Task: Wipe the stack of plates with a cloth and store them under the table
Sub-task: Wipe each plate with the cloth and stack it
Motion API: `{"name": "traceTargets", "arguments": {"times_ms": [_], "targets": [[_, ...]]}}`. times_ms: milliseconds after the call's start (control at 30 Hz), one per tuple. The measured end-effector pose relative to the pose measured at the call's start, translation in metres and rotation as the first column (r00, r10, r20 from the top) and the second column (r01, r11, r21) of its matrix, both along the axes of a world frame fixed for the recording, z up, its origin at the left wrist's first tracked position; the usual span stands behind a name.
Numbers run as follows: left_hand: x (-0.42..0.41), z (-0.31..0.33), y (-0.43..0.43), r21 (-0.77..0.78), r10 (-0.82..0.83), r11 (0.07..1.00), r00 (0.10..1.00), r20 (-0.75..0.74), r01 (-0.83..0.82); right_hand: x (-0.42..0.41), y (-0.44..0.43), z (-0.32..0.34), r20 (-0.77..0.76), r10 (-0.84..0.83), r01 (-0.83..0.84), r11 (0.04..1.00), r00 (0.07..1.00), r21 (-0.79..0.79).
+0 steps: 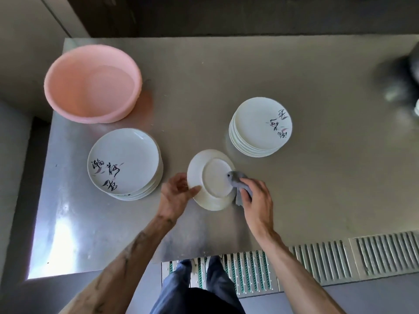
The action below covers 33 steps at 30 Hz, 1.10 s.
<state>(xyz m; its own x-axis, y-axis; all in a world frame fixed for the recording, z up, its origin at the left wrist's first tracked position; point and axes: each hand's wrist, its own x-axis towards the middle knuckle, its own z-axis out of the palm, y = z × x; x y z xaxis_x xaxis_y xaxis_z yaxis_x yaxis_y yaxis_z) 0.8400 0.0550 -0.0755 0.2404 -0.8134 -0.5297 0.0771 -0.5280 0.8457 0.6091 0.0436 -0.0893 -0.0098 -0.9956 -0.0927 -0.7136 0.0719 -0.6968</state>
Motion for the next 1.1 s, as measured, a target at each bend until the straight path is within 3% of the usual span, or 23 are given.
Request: {"name": "traceTargets", "arguments": {"times_ms": [200, 467, 767, 1100], "targets": [[0.006, 0.047, -0.043, -0.218, 0.089, 0.975, 0.981, 0.173, -0.05, -0.012, -0.004, 0.004, 0.028, -0.029, 0.028, 0.999, 0.999, 0.028], [-0.035, 0.089, -0.107, -0.457, 0.058, 0.876, 0.906, 0.418, 0.154, -0.017, -0.004, 0.012, 0.09, -0.014, 0.012, 1.0, 0.996, 0.029], [-0.084, 0.058, -0.154, -0.461, 0.0, 0.79, 0.752, 0.659, 0.404, -0.024, -0.014, 0.018, 0.125, -0.028, 0.023, 0.999, 0.992, 0.04], [-0.097, 0.01, -0.167, -0.434, -0.029, 0.604, 0.563, 0.826, 0.668, -0.032, -0.016, 0.011, 0.106, -0.04, 0.035, 0.998, 0.994, 0.054]]}}
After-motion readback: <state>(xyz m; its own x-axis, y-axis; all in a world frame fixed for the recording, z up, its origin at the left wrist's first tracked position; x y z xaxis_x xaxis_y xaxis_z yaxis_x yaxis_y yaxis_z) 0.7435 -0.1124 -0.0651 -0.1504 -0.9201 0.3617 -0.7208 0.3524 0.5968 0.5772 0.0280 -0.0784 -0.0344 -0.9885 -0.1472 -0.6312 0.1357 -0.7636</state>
